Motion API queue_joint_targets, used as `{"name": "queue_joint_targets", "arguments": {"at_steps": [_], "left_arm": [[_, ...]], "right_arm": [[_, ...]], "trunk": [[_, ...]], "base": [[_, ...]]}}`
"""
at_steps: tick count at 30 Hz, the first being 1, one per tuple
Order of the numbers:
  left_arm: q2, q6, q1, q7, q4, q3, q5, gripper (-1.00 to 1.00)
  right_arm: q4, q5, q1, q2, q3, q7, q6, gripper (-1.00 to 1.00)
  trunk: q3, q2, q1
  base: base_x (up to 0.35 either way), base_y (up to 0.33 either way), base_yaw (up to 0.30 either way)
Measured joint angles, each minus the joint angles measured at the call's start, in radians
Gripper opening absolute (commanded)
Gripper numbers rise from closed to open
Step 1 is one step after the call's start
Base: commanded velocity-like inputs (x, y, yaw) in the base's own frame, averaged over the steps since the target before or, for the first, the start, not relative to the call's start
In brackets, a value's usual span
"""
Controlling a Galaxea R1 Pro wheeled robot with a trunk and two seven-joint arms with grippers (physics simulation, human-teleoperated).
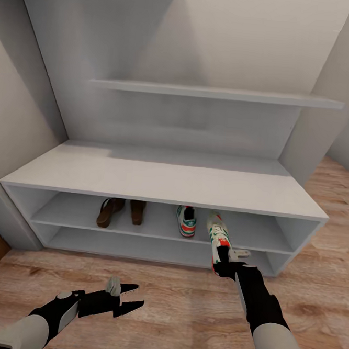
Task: Pick up the two gym shoes and the two sandals from the corridor floor and place them onto the hallstand (shoe rack) in the corridor, making sure they are on the rack and not on the floor. Arrange them so the two gym shoes are next to each other and the two sandals are next to each other.
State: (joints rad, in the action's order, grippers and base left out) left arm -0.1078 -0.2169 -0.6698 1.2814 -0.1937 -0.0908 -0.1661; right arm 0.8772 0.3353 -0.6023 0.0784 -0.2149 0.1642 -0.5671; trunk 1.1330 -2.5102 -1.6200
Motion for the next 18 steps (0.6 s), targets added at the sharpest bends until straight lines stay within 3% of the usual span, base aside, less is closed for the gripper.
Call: {"name": "queue_joint_targets", "arguments": {"at_steps": [7, 18], "left_arm": [[0.000, 0.000, 0.000, 0.000, 0.000, 0.000, 0.000, 1.00], [0.001, 0.000, 0.000, -0.001, 0.000, 0.000, 0.000, 1.00]], "right_arm": [[0.001, 0.000, 0.000, 0.000, 0.000, 0.000, 0.000, -1.00], [0.001, 0.000, 0.000, 0.000, 0.000, 0.000, 0.000, -1.00]], "trunk": [[0.000, 0.000, 0.000], [0.000, 0.000, 0.000]], "base": [[0.094, -0.001, 0.000], [0.329, 0.000, 0.000]]}}
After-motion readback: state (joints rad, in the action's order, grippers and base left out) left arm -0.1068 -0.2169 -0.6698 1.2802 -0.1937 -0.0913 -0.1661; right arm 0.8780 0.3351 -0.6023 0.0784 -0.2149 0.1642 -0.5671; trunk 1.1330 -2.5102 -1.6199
